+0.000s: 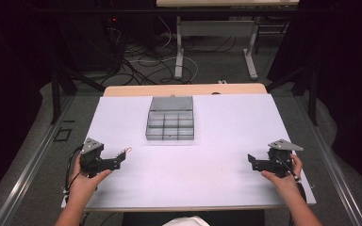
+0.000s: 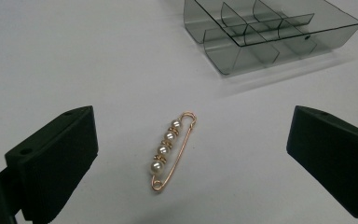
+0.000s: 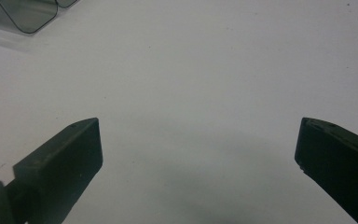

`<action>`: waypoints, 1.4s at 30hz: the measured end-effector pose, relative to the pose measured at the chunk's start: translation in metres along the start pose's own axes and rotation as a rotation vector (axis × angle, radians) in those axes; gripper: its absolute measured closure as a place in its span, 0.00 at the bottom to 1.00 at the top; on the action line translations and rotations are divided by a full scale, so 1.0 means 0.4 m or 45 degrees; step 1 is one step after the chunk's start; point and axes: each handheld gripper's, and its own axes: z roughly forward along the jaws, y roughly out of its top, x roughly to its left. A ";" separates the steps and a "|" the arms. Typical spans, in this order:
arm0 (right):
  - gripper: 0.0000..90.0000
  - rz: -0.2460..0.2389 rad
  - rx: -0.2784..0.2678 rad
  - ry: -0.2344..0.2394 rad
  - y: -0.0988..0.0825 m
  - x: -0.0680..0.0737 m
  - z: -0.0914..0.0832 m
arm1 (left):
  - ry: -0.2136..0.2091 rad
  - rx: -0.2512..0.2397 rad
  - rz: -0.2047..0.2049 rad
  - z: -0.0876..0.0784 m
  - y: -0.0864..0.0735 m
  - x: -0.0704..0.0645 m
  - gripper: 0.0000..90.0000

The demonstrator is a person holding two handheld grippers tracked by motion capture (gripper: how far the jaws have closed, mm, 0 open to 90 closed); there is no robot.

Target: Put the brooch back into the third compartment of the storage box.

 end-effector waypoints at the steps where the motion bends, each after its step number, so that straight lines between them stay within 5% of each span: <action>1: 0.01 0.000 0.000 0.000 0.000 0.000 0.000 | 0.006 0.004 0.001 0.001 0.004 0.002 0.02; 11: 0.01 0.013 0.001 -0.015 -0.003 0.000 -0.010 | 0.053 0.050 0.063 0.006 0.045 0.021 0.18; 20: 0.02 0.024 0.006 -0.021 -0.006 -0.001 -0.010 | 0.041 0.101 0.087 0.009 0.077 0.031 0.28; 36: 0.02 0.021 0.015 -0.018 -0.009 -0.004 -0.008 | 0.005 0.249 0.259 0.026 0.125 0.014 0.51; 42: 0.03 0.023 0.019 -0.013 -0.011 -0.005 -0.006 | 0.011 0.310 0.300 0.038 0.134 0.008 0.51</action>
